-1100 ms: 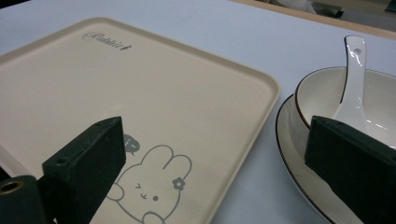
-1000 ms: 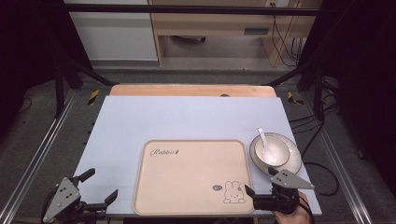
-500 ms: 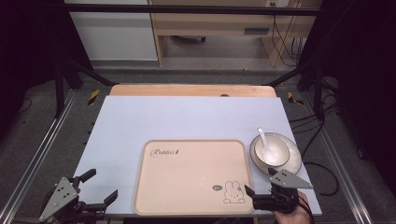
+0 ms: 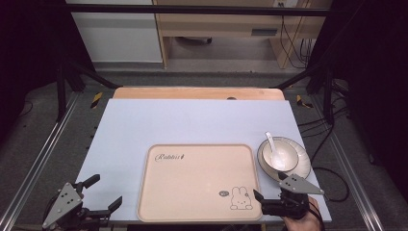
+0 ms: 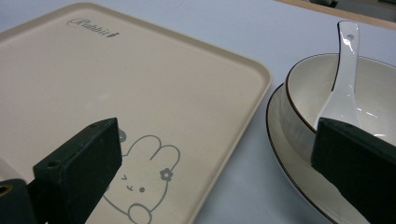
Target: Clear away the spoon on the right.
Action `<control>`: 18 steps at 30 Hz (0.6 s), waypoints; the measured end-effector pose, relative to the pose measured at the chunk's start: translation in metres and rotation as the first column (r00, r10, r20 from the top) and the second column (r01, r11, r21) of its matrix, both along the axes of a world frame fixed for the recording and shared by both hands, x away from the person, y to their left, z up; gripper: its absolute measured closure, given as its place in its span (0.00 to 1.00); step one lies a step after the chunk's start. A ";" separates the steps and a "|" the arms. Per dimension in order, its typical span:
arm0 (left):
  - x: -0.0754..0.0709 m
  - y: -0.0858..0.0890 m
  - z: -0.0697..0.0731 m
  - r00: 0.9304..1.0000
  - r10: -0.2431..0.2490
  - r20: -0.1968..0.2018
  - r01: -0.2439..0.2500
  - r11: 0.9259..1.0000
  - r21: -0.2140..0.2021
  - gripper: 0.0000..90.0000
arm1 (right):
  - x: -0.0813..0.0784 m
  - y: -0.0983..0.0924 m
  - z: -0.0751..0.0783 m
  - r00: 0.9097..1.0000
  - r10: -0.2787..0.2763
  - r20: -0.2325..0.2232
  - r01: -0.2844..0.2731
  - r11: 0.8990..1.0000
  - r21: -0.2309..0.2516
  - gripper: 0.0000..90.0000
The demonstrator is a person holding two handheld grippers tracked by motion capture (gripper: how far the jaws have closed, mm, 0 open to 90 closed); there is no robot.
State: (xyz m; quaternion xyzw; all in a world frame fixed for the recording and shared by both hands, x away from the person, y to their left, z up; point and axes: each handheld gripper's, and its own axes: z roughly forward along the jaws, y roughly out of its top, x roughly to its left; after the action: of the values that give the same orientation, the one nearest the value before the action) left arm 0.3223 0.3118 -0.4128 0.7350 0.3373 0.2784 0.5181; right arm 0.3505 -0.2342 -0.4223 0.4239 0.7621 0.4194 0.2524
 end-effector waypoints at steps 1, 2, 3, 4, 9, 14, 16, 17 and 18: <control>0.000 0.000 0.000 1.000 -0.002 -0.002 0.002 1.000 -0.001 0.02 | 0.000 0.000 0.000 1.000 0.000 0.000 0.000 1.000 0.000 0.02; 0.000 0.000 0.000 1.000 -0.002 -0.002 0.002 1.000 -0.002 0.02 | 0.000 -0.001 0.001 1.000 -0.002 0.006 0.002 1.000 -0.001 0.02; 0.000 0.000 0.000 1.000 -0.002 -0.002 0.002 1.000 -0.002 0.01 | 0.000 -0.001 0.001 1.000 -0.002 0.006 0.002 1.000 -0.001 0.02; 0.000 0.000 0.000 1.000 -0.002 -0.003 0.002 1.000 -0.002 0.01 | 0.000 -0.001 0.002 1.000 -0.002 0.007 0.002 1.000 0.000 0.02; 0.000 -0.001 -0.001 1.000 -0.006 0.004 0.006 1.000 0.007 0.01 | 0.003 -0.002 0.003 1.000 -0.010 0.019 0.010 1.000 0.006 0.02; 0.001 -0.001 -0.002 1.000 -0.004 0.009 0.004 1.000 0.021 0.01 | 0.007 -0.004 0.005 0.999 -0.022 0.025 0.022 1.000 0.002 0.02; 0.001 -0.001 -0.002 1.000 0.003 0.009 -0.003 0.999 0.032 0.01 | 0.008 -0.004 0.005 0.999 -0.024 0.030 0.024 1.000 0.006 0.02; 0.001 -0.001 -0.002 1.000 0.003 0.009 -0.003 0.999 0.032 0.01 | 0.008 -0.004 0.005 0.999 -0.024 0.030 0.024 1.000 0.006 0.02; 0.001 -0.001 -0.002 1.000 0.003 0.004 -0.004 1.000 0.028 0.01 | 0.009 -0.005 0.005 0.999 -0.026 0.029 0.026 1.000 0.004 0.02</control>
State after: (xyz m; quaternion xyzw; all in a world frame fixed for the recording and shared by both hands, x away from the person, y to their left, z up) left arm 0.3235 0.3110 -0.4151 0.7411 0.3336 0.2856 0.5079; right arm 0.3600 -0.2394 -0.4174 0.4281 0.7519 0.4235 0.2683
